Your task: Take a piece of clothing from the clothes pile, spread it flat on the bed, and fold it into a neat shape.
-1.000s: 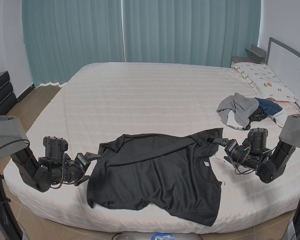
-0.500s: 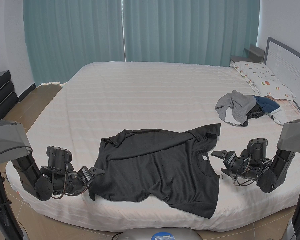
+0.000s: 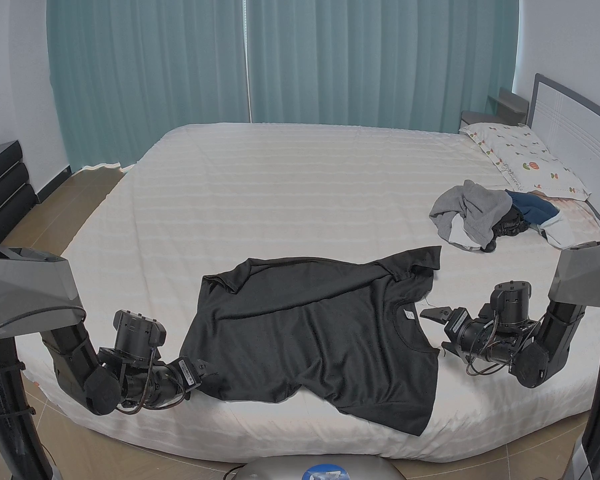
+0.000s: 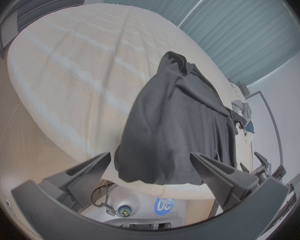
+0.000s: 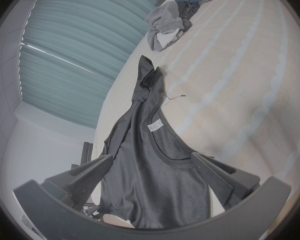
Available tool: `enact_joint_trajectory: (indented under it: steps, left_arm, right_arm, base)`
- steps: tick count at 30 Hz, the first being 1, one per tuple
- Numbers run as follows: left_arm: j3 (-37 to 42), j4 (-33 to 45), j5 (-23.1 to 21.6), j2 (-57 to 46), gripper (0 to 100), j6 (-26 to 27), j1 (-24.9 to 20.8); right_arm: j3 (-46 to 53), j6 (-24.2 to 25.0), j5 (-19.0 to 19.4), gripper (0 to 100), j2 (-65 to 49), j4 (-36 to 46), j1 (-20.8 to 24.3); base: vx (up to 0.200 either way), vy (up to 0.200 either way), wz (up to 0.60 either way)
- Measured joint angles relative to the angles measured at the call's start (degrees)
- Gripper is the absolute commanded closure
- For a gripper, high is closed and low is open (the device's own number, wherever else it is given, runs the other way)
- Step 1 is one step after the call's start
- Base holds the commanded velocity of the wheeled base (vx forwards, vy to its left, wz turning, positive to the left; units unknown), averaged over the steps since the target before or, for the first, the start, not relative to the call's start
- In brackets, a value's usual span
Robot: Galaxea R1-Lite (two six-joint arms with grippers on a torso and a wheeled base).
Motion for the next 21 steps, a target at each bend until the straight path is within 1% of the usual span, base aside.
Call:
enact_joint_trajectory:
  steps: [3,6,11,14,19,20,21]
  left_arm:
    - [0.5,-0.1,0.1,0.5,0,0.6,-0.1]
    - [0.6,-0.2,0.2,0.9,0,0.7,-0.1]
    - [0.4,-0.1,0.3,1.2,0,0.8,-0.2]
    - [0.4,-0.1,0.3,1.3,0,0.8,-0.1]
    - [0.4,0.0,0.3,1.2,0,0.8,-0.1]
    - [0.4,-0.1,0.4,1.2,100,0.8,-0.1]
    - [0.4,-0.1,0.4,1.2,100,0.7,-0.1]
  right_arm:
    - [0.0,-0.8,0.0,0,0.5,0.3,0.1]
    - [0.3,-3.1,-0.3,0,0.8,0.7,0.2]
    - [0.7,-5.6,-1.5,0,0.9,3.2,0.7]
    - [0.9,-7.7,-3.0,0,0.6,5.3,1.3]
    - [1.8,-13.2,-5.4,0,-0.6,8.0,2.2]
    - [2.1,-13.7,-5.6,0,-0.9,8.4,2.3]
    - [2.3,-13.8,-5.7,0,-1.1,8.5,2.4]
  base:
    - [0.000,0.000,0.00]
    - [0.000,0.000,0.00]
    - [0.000,0.000,0.00]
    - [0.000,0.000,0.00]
    - [0.000,0.000,0.00]
    - [0.000,0.000,0.00]
    - [0.000,0.000,0.00]
